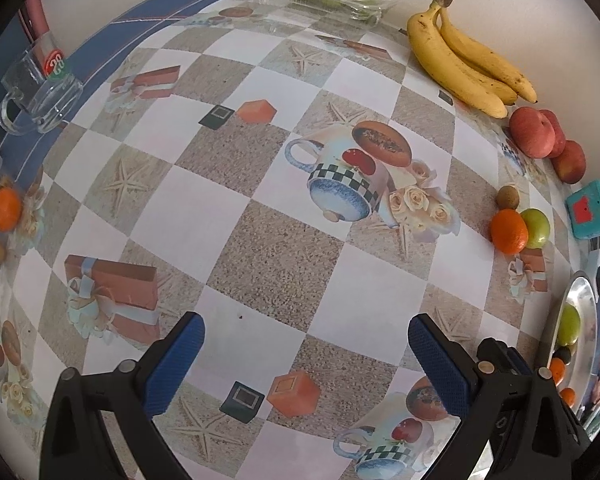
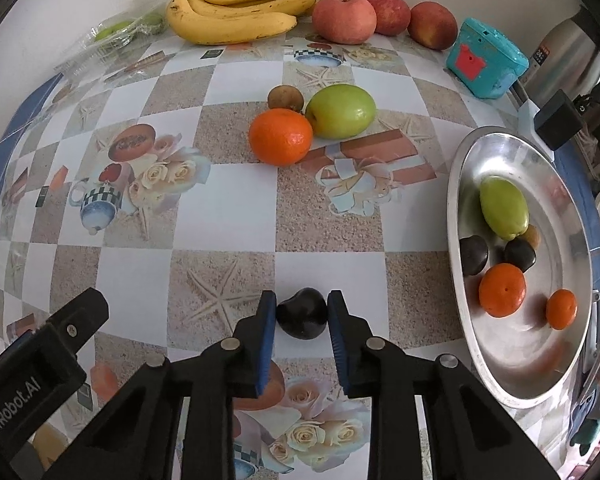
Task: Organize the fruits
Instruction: 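Grasp a dark plum with the right gripper while the left gripper grasps a tangerine, then carry the tangerine and plum toward the steel plate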
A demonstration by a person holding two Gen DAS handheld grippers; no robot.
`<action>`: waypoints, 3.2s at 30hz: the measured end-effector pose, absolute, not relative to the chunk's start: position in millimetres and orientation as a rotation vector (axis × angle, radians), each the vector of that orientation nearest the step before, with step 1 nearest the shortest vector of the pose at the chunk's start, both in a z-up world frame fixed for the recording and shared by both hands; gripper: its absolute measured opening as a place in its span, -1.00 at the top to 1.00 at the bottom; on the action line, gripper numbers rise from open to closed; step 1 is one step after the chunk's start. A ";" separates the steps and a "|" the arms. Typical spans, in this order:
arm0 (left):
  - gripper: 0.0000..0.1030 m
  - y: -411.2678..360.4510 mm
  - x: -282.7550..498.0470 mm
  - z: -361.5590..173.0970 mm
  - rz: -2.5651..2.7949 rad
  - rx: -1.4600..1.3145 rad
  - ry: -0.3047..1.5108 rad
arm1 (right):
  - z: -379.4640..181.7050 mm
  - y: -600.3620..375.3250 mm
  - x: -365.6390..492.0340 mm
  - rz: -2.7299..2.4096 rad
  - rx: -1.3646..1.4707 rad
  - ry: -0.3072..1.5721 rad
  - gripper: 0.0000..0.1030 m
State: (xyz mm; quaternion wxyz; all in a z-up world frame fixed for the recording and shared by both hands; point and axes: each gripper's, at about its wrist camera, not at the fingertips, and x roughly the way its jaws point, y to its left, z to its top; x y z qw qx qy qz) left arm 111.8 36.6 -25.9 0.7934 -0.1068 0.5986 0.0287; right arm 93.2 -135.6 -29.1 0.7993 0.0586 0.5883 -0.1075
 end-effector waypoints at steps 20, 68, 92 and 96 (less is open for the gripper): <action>-1.00 -8.8 138.5 4.8 -0.127 -0.207 1.174 | 31.4 -187.7 92.8 -0.295 0.229 1.090 0.49; 0.22 -99.8 180.3 -12.5 -0.338 -0.133 1.060 | 31.3 -247.3 132.8 -0.397 0.252 1.043 0.48; 0.22 -104.8 147.7 59.6 -0.391 -0.166 1.004 | 75.7 -268.5 105.7 -0.396 0.340 1.031 0.48; 0.22 -112.6 138.5 69.5 -0.418 -0.164 1.006 | 86.3 -279.1 95.5 -0.411 0.354 1.021 0.48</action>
